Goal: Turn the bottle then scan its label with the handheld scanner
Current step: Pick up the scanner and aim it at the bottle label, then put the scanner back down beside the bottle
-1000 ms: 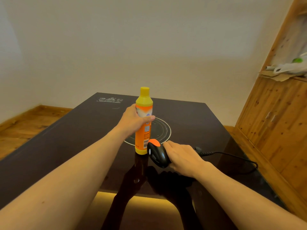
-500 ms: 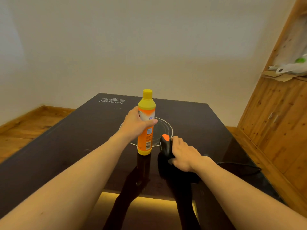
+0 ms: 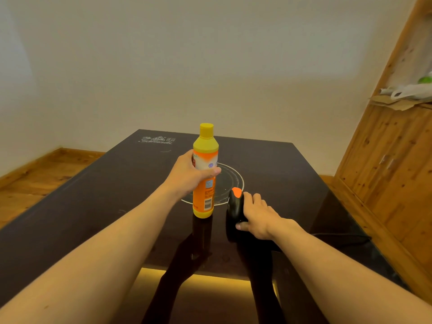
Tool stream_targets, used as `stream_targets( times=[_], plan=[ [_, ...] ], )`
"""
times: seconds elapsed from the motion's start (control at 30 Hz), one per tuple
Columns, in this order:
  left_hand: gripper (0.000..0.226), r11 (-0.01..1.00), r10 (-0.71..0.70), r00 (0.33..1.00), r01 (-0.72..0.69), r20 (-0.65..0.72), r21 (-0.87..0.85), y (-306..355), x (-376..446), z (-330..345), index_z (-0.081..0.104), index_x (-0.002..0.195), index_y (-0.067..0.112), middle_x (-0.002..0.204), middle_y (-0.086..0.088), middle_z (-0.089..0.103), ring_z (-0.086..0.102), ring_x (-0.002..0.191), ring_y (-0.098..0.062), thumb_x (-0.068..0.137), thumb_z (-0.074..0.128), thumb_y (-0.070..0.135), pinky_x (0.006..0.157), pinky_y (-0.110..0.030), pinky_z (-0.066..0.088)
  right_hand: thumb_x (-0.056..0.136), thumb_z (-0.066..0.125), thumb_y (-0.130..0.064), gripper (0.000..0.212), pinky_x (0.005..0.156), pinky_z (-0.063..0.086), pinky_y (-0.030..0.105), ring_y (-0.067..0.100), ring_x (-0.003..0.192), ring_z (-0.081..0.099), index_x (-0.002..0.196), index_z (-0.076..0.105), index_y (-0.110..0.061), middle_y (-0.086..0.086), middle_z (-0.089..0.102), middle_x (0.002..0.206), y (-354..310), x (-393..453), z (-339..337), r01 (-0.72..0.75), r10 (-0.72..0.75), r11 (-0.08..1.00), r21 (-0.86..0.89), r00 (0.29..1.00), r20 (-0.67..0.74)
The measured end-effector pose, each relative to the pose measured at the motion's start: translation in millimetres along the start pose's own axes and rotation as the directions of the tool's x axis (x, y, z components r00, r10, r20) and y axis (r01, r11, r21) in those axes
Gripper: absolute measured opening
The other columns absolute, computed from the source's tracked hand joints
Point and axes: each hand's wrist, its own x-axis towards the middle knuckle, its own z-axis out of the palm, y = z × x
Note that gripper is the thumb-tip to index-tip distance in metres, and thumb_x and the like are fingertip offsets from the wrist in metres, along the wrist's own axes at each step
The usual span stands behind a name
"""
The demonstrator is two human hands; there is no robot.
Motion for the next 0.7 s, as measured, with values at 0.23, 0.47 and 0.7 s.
stream_targets(
  times=[0.23,0.47,0.7],
  plan=[
    [0.042,1.000,-0.017,1.000,0.018,0.025,-0.013,-0.8,0.4,-2.4,0.053,0.105,0.029,0.093,0.017,0.061,0.060,0.084,-0.003,0.070,0.075,0.035,0.059,-0.012,0.043,0.083,0.066,-0.036,0.082,0.094,0.042,0.041,0.033,0.115,0.042,0.141,0.012,-0.013,0.017,0.033,0.129,0.4,-1.0,2.3,-0.004,0.004,1.000,-0.006,1.000,0.004],
    [0.044,0.998,-0.039,0.999,0.041,0.023,-0.051,-3.0,-1.3,-0.6,0.053,0.106,0.030,0.096,0.017,0.061,0.060,0.087,-0.005,0.069,0.076,0.035,0.059,-0.013,0.044,0.083,0.067,-0.036,0.087,0.097,0.040,0.042,0.034,0.120,0.039,0.143,0.009,-0.009,0.018,0.033,0.134,-2.5,-3.1,0.3,-0.004,0.004,1.000,-0.017,1.000,0.012],
    [0.077,0.988,-0.148,0.985,0.151,0.086,-0.021,-13.8,-13.2,-1.3,0.042,0.127,0.024,0.114,0.008,0.056,0.056,0.104,-0.014,0.061,0.079,0.040,0.072,-0.021,0.046,0.084,0.065,-0.039,0.099,0.105,0.031,0.045,0.039,0.132,0.028,0.144,-0.004,-0.001,0.022,0.023,0.148,-3.7,-8.7,-7.1,0.000,0.004,0.999,-0.050,0.997,0.072]
  ],
)
